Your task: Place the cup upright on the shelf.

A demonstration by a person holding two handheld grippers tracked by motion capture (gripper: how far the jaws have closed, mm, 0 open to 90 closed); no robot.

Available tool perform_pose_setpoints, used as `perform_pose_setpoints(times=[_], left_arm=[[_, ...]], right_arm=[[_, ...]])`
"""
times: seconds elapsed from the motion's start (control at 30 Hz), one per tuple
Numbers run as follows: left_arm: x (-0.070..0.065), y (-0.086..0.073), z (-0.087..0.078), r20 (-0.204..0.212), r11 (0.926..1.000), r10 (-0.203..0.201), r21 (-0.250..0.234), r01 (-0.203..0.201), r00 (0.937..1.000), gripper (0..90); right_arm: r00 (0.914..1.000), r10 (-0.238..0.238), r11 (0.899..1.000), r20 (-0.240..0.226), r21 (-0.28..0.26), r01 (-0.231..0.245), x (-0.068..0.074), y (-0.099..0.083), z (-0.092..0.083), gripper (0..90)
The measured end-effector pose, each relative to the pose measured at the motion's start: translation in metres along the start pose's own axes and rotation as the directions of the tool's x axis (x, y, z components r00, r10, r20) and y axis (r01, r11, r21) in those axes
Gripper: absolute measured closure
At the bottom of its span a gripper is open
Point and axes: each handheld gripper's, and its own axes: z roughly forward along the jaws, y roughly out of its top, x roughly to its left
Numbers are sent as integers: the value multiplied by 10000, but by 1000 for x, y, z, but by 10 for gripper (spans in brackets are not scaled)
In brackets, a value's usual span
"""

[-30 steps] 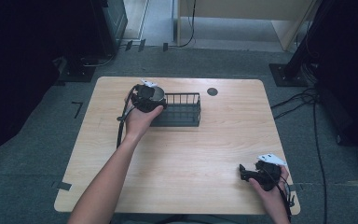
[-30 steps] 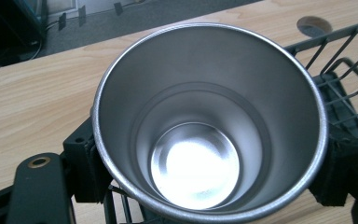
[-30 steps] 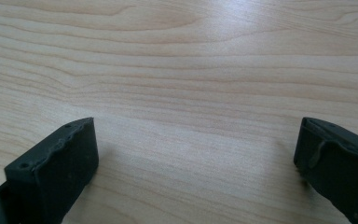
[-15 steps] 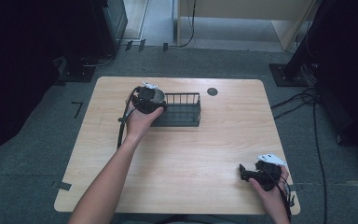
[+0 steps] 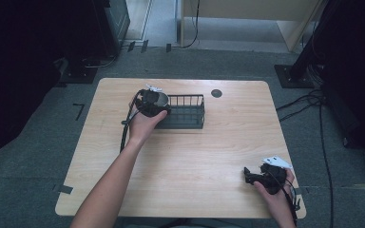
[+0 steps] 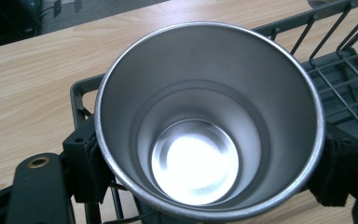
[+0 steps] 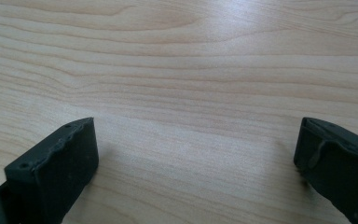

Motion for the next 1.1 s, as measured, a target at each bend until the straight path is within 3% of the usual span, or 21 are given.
perform_pose_setpoints(times=[0.37,0.77,1.1], left_arm=[[1,1,-2,6,9999,-49,108,49,10000,175],[2,10,-10,43,9997,-173,169,173,9998,46],[5,11,-23,162,9998,-202,15,201,9997,8]], right_arm=[[10000,-4,10000,-4,4,4,0,0,0,0],[10000,-2,10000,-4,5,2,0,0,0,0],[10000,1,10000,-3,3,-1,0,0,0,0]])
